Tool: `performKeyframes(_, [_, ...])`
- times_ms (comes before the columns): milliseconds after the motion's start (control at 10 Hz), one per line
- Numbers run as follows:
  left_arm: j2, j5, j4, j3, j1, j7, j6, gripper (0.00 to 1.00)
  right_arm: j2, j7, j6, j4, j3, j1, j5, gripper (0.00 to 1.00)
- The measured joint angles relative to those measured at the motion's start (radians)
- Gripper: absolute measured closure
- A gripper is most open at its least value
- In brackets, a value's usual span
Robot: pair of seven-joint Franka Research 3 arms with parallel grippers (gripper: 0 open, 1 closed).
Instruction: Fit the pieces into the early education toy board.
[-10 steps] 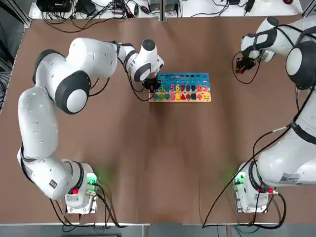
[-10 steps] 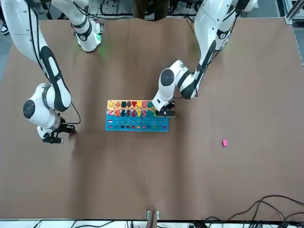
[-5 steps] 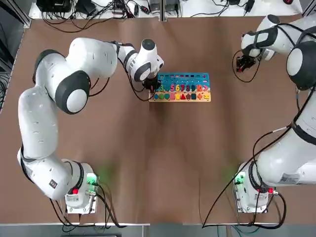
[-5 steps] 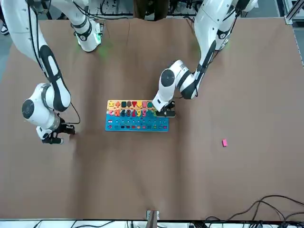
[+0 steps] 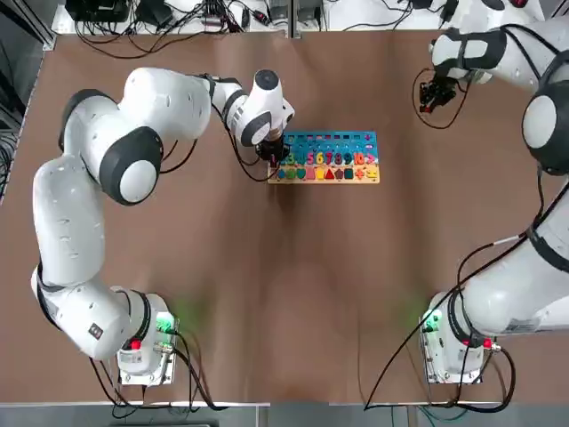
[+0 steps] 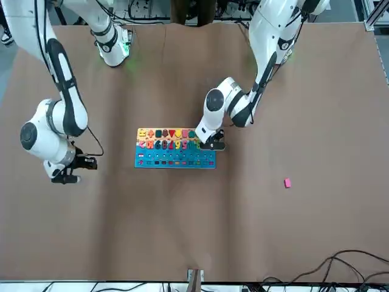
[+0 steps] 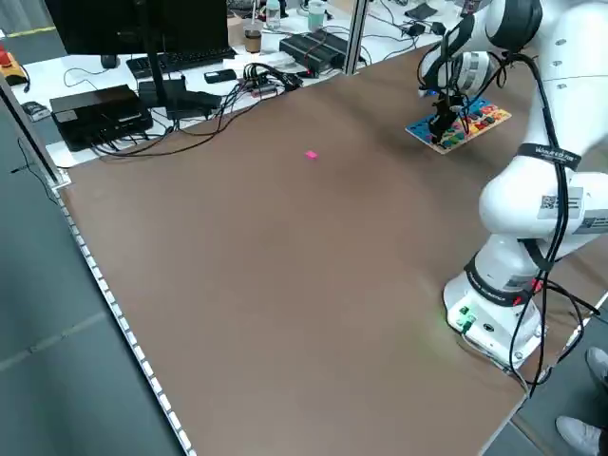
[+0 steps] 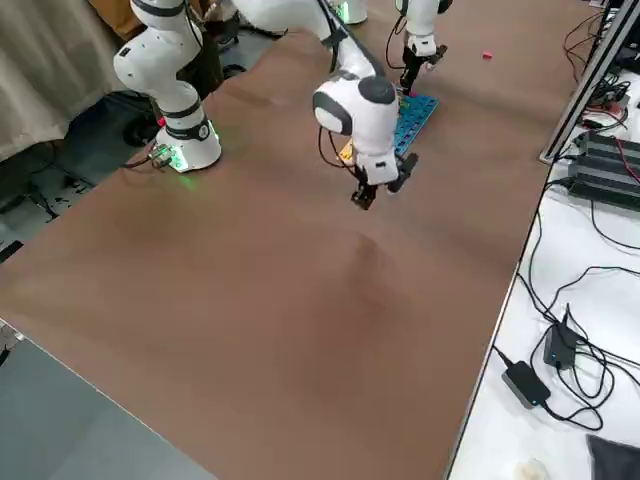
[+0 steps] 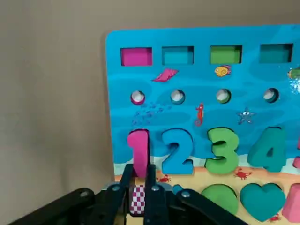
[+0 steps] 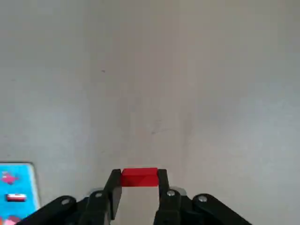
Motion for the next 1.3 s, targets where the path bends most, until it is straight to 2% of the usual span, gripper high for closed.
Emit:
performKeyframes(700, [0.001,0.0,0.001,0.0,0.0,0.0,0.001,0.87,-0.017,0.254,-0.059,0.0,0.018,0.208,0.0,0.64])
performKeyframes(1000, [0.003,0.0,0.002,0.0,0.0,0.0,0.002,0.87,-0.007,0.278,-0.053,-0.003,0.018,0.244,0.001,0.64])
performKeyframes(1300, [0.004,0.0,0.003,0.0,0.0,0.0,0.002,0.87,0.058,0.28,0.024,-0.005,0.018,0.259,0.031,0.64])
